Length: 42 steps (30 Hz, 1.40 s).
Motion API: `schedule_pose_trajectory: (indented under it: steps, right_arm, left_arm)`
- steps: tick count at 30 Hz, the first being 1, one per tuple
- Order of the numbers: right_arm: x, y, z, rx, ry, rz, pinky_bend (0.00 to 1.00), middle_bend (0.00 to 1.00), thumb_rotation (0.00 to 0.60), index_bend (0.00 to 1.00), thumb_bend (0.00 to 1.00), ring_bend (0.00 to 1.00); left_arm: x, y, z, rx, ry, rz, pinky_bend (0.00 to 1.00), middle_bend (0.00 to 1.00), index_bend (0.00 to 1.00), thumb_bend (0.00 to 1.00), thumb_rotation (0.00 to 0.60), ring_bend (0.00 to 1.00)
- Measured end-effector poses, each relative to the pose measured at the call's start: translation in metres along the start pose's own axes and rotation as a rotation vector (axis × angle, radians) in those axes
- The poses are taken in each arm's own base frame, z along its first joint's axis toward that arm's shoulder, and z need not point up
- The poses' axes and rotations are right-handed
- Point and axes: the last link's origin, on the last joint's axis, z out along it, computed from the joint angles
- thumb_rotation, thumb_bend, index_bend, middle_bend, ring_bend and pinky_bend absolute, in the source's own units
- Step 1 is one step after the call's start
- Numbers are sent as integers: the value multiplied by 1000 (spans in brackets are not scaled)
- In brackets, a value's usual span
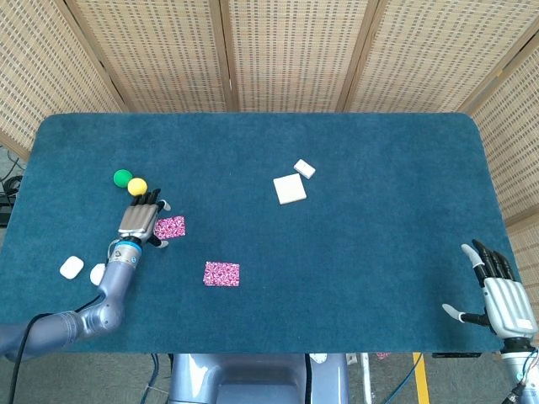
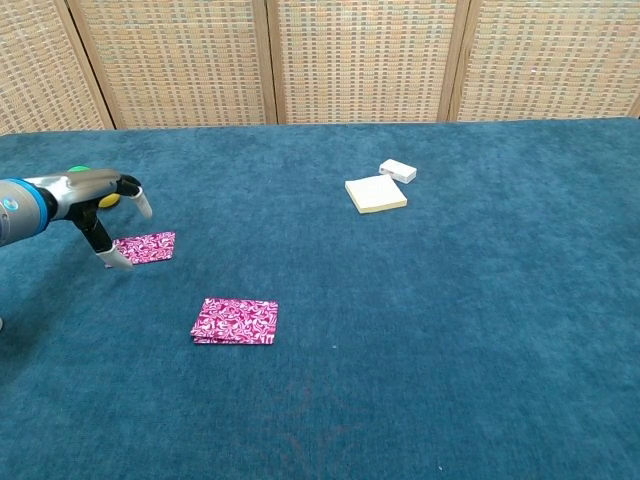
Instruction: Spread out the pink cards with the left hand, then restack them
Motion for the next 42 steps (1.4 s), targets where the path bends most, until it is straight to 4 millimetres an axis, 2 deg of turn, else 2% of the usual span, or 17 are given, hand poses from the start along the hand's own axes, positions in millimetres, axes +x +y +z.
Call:
schedule_pose_trajectory:
  steps: [12, 23, 35, 42]
  right_arm:
    - [0, 0, 0, -1, -1, 0, 0, 0, 600, 0, 1, 0]
    - [0, 0, 0, -1, -1, -1, 0, 0, 600, 0, 2, 0]
    - [0, 0, 0, -2, -2, 1, 0, 0, 600, 0, 2, 0]
    - [0, 0, 0, -2, -3, 1, 0, 0, 600, 0, 2, 0]
  left_arm:
    - [-4, -1, 8, 18, -18, -20, 0, 0, 264, 108, 600, 0]
    - [-7, -1, 11, 34, -25, -15, 0, 0, 389, 173, 600, 0]
    - [-8, 0, 10, 36, -28, -8, 0, 0, 398, 180, 600, 0]
    - [-8, 1, 9, 27, -28, -13, 0, 0, 490, 227, 600, 0]
